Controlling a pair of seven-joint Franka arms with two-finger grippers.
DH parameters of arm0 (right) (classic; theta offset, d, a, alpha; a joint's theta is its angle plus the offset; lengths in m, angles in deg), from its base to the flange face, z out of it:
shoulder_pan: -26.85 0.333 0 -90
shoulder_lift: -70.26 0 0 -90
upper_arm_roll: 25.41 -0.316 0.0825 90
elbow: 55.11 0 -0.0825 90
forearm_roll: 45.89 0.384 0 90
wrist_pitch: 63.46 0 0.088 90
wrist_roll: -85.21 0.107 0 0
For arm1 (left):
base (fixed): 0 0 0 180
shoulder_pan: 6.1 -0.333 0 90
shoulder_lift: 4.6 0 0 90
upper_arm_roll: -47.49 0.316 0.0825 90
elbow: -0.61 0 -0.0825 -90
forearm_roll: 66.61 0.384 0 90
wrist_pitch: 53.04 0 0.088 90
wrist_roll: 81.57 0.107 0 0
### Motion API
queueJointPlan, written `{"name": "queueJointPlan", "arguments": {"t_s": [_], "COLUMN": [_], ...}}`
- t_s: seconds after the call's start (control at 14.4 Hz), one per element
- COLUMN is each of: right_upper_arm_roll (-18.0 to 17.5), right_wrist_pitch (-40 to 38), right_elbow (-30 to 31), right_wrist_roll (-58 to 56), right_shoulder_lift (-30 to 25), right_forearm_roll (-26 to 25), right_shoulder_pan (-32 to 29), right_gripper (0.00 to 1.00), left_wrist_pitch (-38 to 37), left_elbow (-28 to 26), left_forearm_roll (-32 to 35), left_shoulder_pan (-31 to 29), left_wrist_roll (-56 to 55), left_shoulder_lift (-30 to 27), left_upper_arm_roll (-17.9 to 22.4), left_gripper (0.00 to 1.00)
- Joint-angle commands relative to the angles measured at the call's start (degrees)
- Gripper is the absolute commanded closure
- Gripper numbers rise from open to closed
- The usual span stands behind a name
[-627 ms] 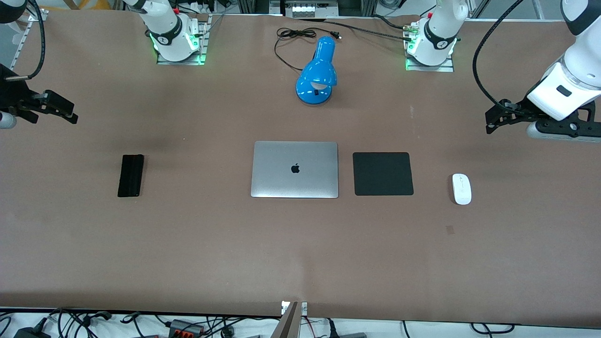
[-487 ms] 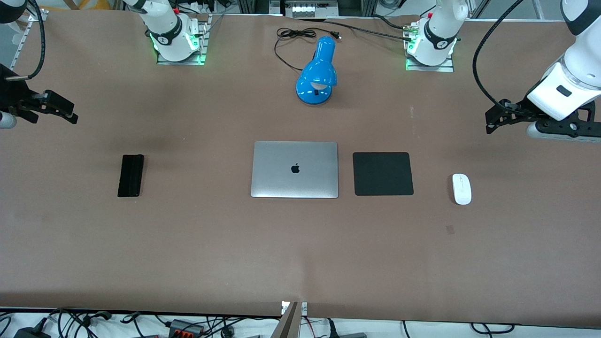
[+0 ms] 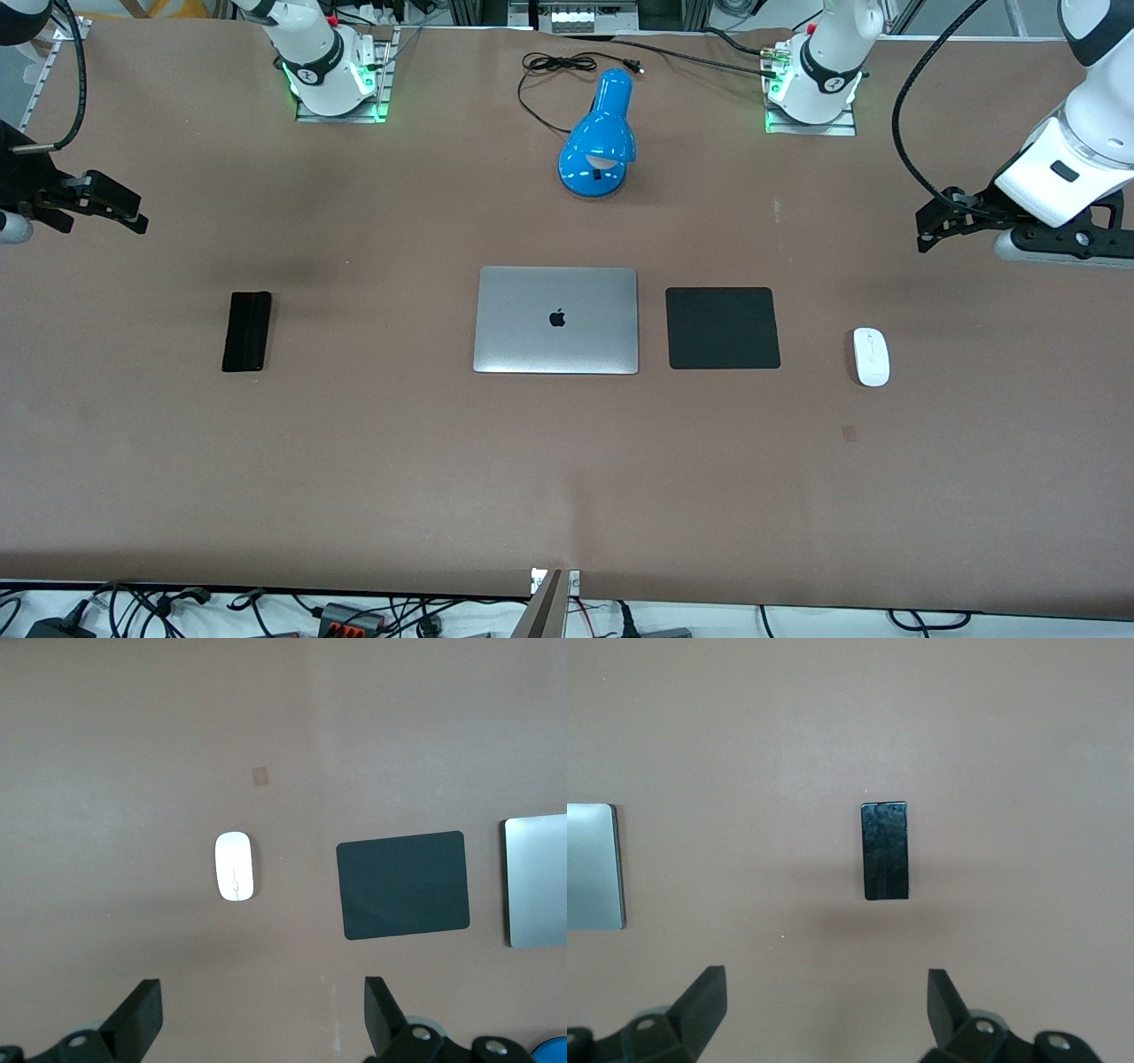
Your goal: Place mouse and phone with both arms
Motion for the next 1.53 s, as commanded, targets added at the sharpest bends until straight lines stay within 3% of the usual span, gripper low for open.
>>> {"name": "queueJointPlan", "arguments": {"t_s": [0.0,0.21,0.35,0.7,0.91,1.18,1.46], "right_upper_arm_roll": [-0.2,-0.1,0.2,0.3,0.3,0.3,0.3], "right_wrist_pitch": [0.3,2.0,6.1,23.9,26.2,31.7,33.6], "right_elbow": [0.8,1.3,2.7,8.8,9.6,9.8,9.8], "right_wrist_roll": [-0.1,0.1,0.1,0.1,0.1,0.1,0.1], "right_shoulder_lift": [0.5,3.8,7.5,18.4,23.6,30.1,32.9], "right_forearm_roll": [0.2,-0.4,-0.6,-0.6,-0.6,-0.6,-0.6], "right_shoulder_pan": [0.2,-0.1,-0.5,-3.4,-4.2,-5.4,-6.3], "right_gripper": [0.0,0.0,0.0,0.0,0.0,0.0,0.0], "left_wrist_pitch": [-5.6,-11.6,-11.8,17.8,28.3,46.8,49.6], "left_elbow": [1.6,1.1,1.1,-8.5,-11.1,-19.6,-19.9], "left_forearm_roll": [-0.7,0.0,0.0,0.2,4.2,7.3,7.4], "left_shoulder_pan": [-1.4,-1.8,-4.3,-6.5,-6.4,-7.9,-9.5], "left_wrist_roll": [0.7,0.5,0.9,4.6,5.5,6.0,6.1], "left_shoulder_lift": [0.9,6.9,10.3,16.6,21.7,24.2,28.1], "left_upper_arm_roll": [0.4,0.4,0.7,0.5,0.5,0.5,0.4], "left_gripper": [0.0,0.0,0.0,0.0,0.0,0.0,0.0]}}
